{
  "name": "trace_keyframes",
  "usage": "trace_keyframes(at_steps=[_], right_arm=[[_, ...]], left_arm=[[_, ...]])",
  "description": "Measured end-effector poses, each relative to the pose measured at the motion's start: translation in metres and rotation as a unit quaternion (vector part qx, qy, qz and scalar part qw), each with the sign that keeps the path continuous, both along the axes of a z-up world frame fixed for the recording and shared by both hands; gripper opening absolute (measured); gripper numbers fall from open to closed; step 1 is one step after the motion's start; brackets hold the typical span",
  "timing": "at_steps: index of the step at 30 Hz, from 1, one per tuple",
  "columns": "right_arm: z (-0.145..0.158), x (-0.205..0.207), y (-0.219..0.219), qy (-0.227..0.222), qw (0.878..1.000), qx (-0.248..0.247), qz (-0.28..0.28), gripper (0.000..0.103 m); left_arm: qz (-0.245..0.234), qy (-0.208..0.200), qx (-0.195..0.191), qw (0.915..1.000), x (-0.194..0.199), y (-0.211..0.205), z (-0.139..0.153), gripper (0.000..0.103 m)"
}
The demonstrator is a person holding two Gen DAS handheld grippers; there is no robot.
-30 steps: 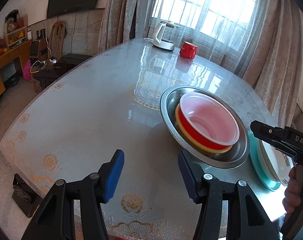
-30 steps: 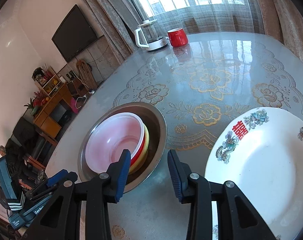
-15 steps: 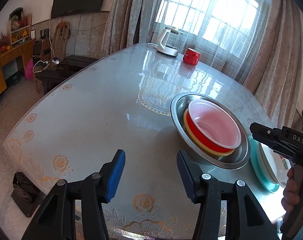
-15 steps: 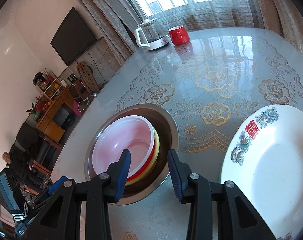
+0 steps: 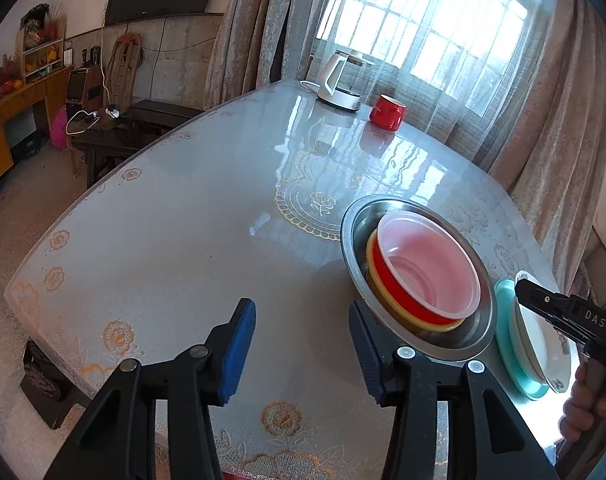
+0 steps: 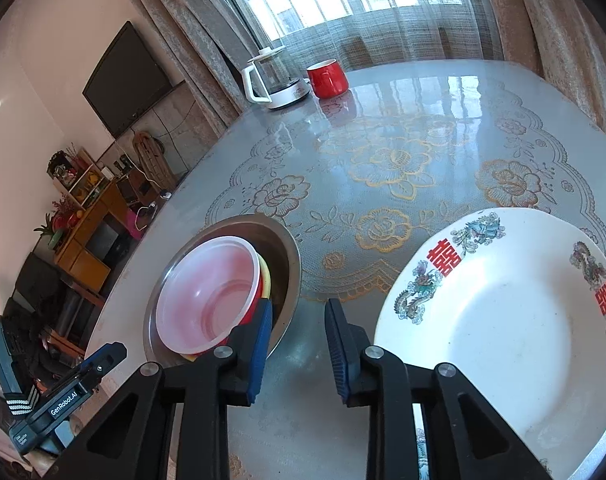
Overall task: Organize plates and bowls
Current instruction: 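Withdraw both tools back from the steel basin, then close the right tool on the steel basin's rim while the left tool grips the rim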
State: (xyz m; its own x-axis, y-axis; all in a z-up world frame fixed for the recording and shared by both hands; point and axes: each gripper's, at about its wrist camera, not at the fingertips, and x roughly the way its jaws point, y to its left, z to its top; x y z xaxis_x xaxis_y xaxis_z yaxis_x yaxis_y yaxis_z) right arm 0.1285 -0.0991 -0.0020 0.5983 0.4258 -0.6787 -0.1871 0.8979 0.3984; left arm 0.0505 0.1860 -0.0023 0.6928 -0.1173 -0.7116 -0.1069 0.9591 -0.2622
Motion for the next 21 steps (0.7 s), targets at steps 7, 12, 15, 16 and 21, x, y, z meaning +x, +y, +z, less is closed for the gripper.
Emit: trace_keyframes(at_steps=[7, 12, 15, 16, 21], right_arm=[[0.000, 0.010, 0.010, 0.006, 1.000, -0.009, 0.021, 0.028], [-0.007, 0.021, 0.014, 0.015, 0.999, -0.017, 0.023, 0.028], [-0.013, 0.027, 0.018, 0.022, 0.999, -0.027, 0.026, 0.028], [-0.015, 0.029, 0.021, 0.023, 0.999, -0.037, 0.028, 0.028], [-0.022, 0.032, 0.031, 0.025, 0.997, -0.058, 0.046, 0.028]], left_arm=[[-0.011, 0.001, -0.004, 0.9999, 0.023, -0.006, 0.005, 0.049], [-0.015, 0.013, 0.019, 0.9996, 0.042, -0.012, -0.001, 0.039], [-0.020, 0.007, 0.039, 0.9990, 0.050, -0.015, -0.001, 0.038], [-0.023, 0.007, 0.040, 0.9989, 0.052, -0.016, -0.001, 0.038], [-0.039, 0.003, 0.062, 0.9973, 0.062, -0.022, -0.001, 0.038]])
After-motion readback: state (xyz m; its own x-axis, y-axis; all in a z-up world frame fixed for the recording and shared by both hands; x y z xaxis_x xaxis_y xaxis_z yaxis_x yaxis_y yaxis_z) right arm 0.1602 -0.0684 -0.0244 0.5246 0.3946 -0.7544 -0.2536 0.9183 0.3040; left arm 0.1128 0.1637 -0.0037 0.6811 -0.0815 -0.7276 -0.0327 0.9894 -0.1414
